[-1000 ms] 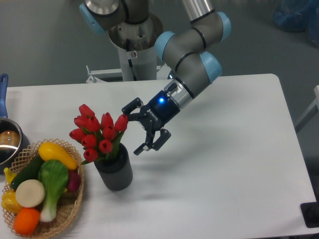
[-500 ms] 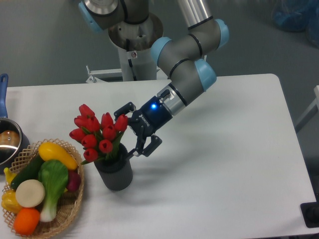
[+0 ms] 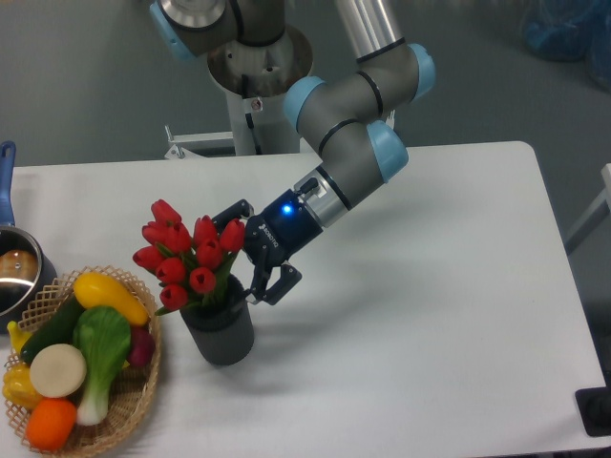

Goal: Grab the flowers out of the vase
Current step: 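Close the gripper on the tulip stems and tilt the bouquet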

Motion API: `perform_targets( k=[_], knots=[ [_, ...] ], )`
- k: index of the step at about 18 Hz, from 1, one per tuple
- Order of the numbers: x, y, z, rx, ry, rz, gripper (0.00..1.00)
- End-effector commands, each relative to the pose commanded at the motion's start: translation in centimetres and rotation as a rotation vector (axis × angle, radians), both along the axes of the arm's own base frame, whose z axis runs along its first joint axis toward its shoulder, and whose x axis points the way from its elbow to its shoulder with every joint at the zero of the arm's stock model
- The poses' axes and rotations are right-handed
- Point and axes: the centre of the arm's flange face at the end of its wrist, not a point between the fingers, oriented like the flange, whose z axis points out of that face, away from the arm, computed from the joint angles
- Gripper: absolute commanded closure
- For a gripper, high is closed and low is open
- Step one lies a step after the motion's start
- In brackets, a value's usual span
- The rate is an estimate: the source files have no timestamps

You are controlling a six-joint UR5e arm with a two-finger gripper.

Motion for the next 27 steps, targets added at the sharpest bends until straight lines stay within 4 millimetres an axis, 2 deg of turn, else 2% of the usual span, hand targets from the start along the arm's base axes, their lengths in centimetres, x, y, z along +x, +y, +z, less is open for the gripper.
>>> perform_targets(
  k=[10,22,24,27],
  knots=[
    [0.8,0.5,0.0,0.000,0.000,-0.017,0.00],
    [0.2,1.2,1.3,0.007,0.035,-0.020,0.02],
    [0.7,1.5,1.2,0.009,0.041,-0.033,0.03],
    [0.5,2.4,0.5,0.007,0.038,-0.045,0.02]
  ],
)
